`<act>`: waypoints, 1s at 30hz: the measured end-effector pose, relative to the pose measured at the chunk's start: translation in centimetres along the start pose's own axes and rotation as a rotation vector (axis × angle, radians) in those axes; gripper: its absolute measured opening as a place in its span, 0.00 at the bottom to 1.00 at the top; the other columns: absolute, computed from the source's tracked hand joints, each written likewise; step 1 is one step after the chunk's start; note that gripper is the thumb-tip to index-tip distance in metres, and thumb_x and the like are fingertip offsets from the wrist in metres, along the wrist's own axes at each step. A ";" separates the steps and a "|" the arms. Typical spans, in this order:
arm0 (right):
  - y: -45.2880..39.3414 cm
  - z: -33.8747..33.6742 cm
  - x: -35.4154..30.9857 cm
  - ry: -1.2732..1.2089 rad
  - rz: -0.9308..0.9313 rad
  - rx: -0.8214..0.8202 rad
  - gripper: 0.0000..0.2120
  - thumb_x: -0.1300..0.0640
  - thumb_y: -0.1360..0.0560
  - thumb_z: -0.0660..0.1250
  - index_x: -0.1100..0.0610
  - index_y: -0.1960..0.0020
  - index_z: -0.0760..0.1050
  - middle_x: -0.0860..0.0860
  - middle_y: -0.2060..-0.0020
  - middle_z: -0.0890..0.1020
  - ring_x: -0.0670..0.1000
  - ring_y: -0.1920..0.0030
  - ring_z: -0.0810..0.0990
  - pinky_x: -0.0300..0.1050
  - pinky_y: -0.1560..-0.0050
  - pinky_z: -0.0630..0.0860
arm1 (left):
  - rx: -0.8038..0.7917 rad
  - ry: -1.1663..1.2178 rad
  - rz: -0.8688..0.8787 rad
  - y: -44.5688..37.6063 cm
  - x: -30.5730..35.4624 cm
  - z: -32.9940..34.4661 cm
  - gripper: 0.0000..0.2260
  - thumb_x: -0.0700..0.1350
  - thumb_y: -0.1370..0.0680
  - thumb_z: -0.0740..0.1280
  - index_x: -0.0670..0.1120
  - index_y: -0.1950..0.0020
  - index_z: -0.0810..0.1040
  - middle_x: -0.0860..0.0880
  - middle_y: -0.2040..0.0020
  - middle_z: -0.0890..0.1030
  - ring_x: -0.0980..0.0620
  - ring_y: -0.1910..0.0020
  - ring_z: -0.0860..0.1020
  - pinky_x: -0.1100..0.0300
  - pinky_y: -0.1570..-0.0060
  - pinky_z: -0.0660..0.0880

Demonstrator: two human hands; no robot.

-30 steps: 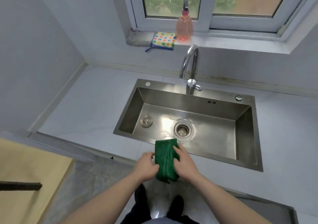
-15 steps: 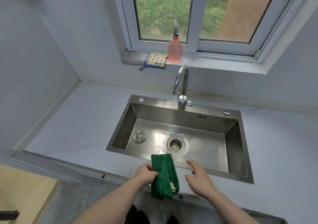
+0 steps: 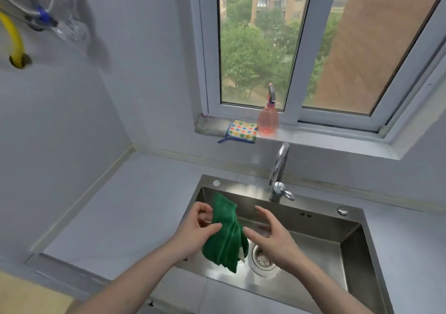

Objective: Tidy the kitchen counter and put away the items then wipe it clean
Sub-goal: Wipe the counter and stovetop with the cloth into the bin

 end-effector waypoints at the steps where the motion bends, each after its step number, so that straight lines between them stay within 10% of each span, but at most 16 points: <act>1: -0.6 -0.1 -1.7 0.018 -0.057 0.019 0.39 0.37 0.31 0.77 0.37 0.25 0.64 0.35 0.31 0.70 0.36 0.35 0.73 0.43 0.36 0.74 | -0.012 0.004 0.019 -0.6 1.2 -1.0 0.22 0.49 0.33 0.75 0.53 0.43 0.71 0.46 0.48 0.85 0.48 0.48 0.84 0.47 0.44 0.81; 10: -7.9 2.9 -13.6 0.350 -0.374 -0.024 0.44 0.36 0.34 0.78 0.37 0.22 0.62 0.29 0.26 0.63 0.34 0.25 0.61 0.41 0.24 0.61 | -0.170 -0.009 0.267 -6.9 9.1 -8.4 0.14 0.33 0.21 0.68 0.46 0.43 0.67 0.45 0.50 0.87 0.48 0.55 0.85 0.56 0.56 0.81; 18: -12.1 4.6 -18.2 0.194 -0.256 0.012 0.13 0.54 0.26 0.74 0.45 0.43 0.81 0.40 0.50 0.86 0.39 0.45 0.82 0.40 0.40 0.76 | -0.261 -0.127 0.429 -11.9 13.8 -13.0 0.12 0.38 0.20 0.69 0.51 0.44 0.70 0.47 0.51 0.85 0.51 0.57 0.83 0.60 0.59 0.80; 21: -13.7 4.2 -19.1 0.195 -0.195 0.023 0.07 0.53 0.25 0.73 0.46 0.47 0.83 0.41 0.53 0.86 0.40 0.47 0.83 0.43 0.41 0.77 | -0.162 -0.365 0.564 -14.0 15.4 -14.6 0.16 0.44 0.23 0.74 0.57 0.41 0.72 0.55 0.44 0.77 0.54 0.49 0.79 0.62 0.54 0.79; 25: -16.8 2.8 -20.3 0.226 -0.094 -0.008 0.09 0.49 0.26 0.72 0.47 0.47 0.83 0.44 0.54 0.87 0.44 0.52 0.85 0.46 0.46 0.82 | -0.405 -0.637 0.564 -18.0 16.8 -15.4 0.24 0.54 0.27 0.74 0.64 0.33 0.72 0.64 0.32 0.71 0.63 0.34 0.70 0.62 0.33 0.69; 30: -21.1 0.2 -21.6 0.168 -0.010 0.042 0.08 0.52 0.27 0.72 0.52 0.50 0.84 0.49 0.56 0.87 0.47 0.52 0.86 0.48 0.43 0.80 | -0.404 -0.473 0.520 -23.5 18.2 -15.2 0.10 0.47 0.24 0.74 0.58 0.46 0.78 0.53 0.45 0.82 0.56 0.44 0.81 0.54 0.37 0.78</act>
Point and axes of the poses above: each hand's wrist, its own y-axis away from the middle knuckle, its own z-axis out of the palm, x = y × z, the point moved 4 cm from there along -y, towards the middle knuckle
